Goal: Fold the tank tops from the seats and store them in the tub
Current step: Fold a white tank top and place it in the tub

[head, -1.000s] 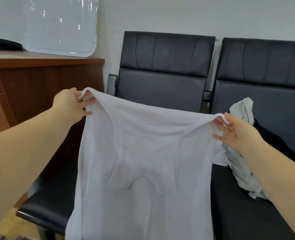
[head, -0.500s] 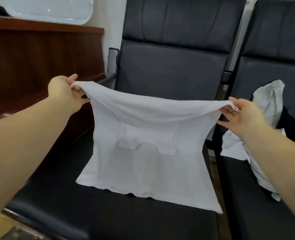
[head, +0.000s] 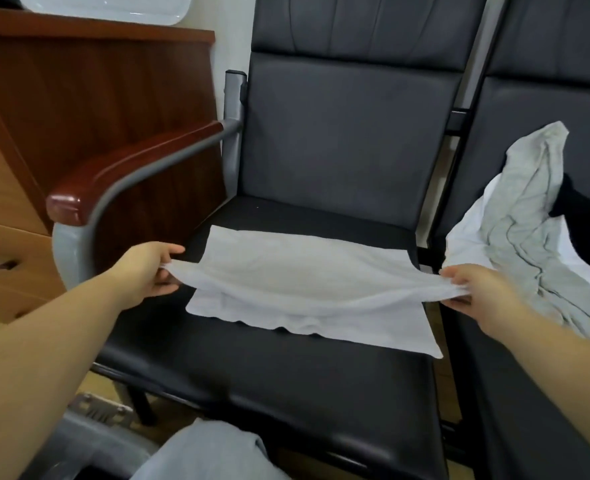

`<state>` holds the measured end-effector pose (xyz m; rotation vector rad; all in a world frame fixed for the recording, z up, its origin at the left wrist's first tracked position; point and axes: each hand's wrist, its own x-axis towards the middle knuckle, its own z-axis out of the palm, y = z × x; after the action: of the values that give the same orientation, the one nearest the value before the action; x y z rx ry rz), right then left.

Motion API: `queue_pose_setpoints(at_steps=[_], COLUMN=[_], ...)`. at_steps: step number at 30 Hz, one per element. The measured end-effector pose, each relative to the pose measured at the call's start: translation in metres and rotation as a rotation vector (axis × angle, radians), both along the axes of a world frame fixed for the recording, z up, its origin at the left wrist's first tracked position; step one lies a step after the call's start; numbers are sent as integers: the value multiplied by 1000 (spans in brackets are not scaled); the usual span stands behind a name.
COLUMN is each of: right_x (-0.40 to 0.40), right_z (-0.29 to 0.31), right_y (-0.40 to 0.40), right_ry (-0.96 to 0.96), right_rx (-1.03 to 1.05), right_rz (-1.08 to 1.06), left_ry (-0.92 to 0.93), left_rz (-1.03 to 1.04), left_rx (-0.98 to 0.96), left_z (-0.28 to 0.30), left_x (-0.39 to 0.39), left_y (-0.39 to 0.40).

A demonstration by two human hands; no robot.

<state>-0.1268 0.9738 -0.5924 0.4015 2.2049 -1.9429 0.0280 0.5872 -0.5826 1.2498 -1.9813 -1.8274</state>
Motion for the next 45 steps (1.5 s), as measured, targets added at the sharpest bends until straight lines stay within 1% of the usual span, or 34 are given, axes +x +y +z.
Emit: queue_pose_setpoints(at_steps=[2,4,5,7,8,9,10,11,13,15,17,19,20,21,23,24,26,28,30,32,34,39,42,45], right_x=[10,19,22,28,32,35,39,43,52,64,78,93,101,109,125,132,145,154,160,165,169,178,185,192], right_z=[-10,-21,-26,-32,-33,-35,-35,-36,-38,-40,-42,-42,-41,-40,-39,-39,-41,-40,-37,-31,-23,-5,6,6], right_y=[2,6,8,7,3,-1,-7,-15,-35,-61,-90,-121,-136,-151,-176,-187,-204,-214,-220,-222,-223,-219,-210,-202], right_ry=[6,42,69,120,158,219,298,381,503,558,593,642,666,696,732,744,812,927,1007,1008,965,874,868,888], right_rx=[124,300,450,817,986,1116,1193,1218,1167,1069,965,884,840,794,741,739,779,839,860,855,859,936,885,807], right_rz=[41,159,243,414,463,483,490,500,544,636,732,809,844,876,938,962,963,936,966,1036,1084,1161,1178,1146], left_ry=[-131,-209,-230,-238,-237,-234,-247,-274,-354,-410,-419,-422,-399,-360,-237,-168,-85,-64,-53,-59,-67,-82,-50,20], left_rz=[-12,-26,-42,-88,-112,-136,-175,-219,-292,-318,-341,-357,-349,-320,-265,-260,-267,-272,-259,-237,-222,-155,-82,102], left_rx=[-37,-78,-110,-171,-204,-244,-296,-344,-444,-495,-497,-438,-345,-198,116,222,348,439,502,523,548,652,610,505], left_z=[-12,-24,-30,-42,-44,-46,-46,-45,-45,-44,-45,-44,-41,-38,-29,-26,-25,-26,-29,-32,-34,-39,-36,-33], left_x=[2,5,6,10,12,13,13,13,12,12,11,13,16,20,31,39,54,68,80,89,96,101,95,89], left_y=[2,1,0,-4,-3,-1,2,6,13,19,20,22,25,29,34,35,33,32,30,24,17,7,12,20])
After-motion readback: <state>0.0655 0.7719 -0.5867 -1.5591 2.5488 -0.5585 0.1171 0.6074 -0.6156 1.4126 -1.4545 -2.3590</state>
